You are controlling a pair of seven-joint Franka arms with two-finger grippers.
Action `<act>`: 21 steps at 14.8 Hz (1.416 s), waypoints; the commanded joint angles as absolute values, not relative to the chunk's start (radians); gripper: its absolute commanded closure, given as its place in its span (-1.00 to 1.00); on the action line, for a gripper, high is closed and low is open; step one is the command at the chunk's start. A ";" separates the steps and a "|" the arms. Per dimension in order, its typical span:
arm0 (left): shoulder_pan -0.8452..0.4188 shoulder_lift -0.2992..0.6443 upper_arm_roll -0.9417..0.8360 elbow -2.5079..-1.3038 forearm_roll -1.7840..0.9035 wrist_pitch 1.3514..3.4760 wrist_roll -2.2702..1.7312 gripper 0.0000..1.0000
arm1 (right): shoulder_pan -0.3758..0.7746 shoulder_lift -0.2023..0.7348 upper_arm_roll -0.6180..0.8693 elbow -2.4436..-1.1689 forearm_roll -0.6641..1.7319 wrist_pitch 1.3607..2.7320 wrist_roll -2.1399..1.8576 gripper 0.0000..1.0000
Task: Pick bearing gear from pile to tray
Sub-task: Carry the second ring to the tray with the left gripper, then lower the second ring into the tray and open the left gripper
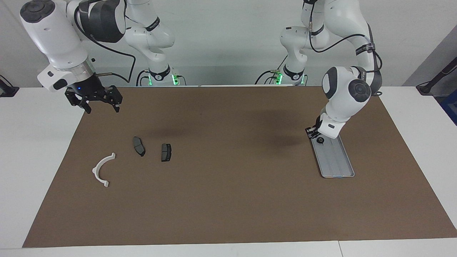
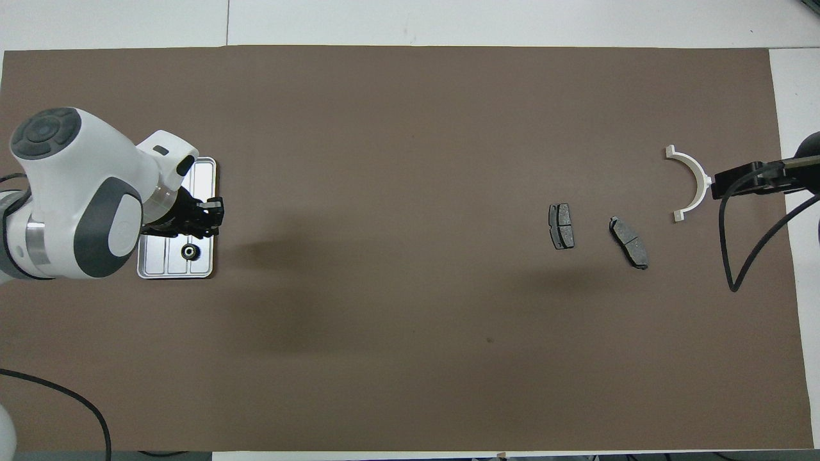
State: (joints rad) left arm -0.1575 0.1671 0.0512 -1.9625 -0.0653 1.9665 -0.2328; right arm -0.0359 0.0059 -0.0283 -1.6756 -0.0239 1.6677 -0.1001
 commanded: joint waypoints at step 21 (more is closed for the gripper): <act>0.046 0.110 0.043 -2.230 -0.054 2.292 -0.028 0.85 | -0.060 -0.014 -0.009 -1.686 -0.011 1.635 -0.087 -1.00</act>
State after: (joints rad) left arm 0.0360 0.1412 0.0515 -2.1856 -0.0650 2.2516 -0.0163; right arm -0.0359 0.0032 -0.0261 -1.6756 -0.0236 1.6413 -0.0938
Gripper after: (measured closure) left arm 0.762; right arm 0.000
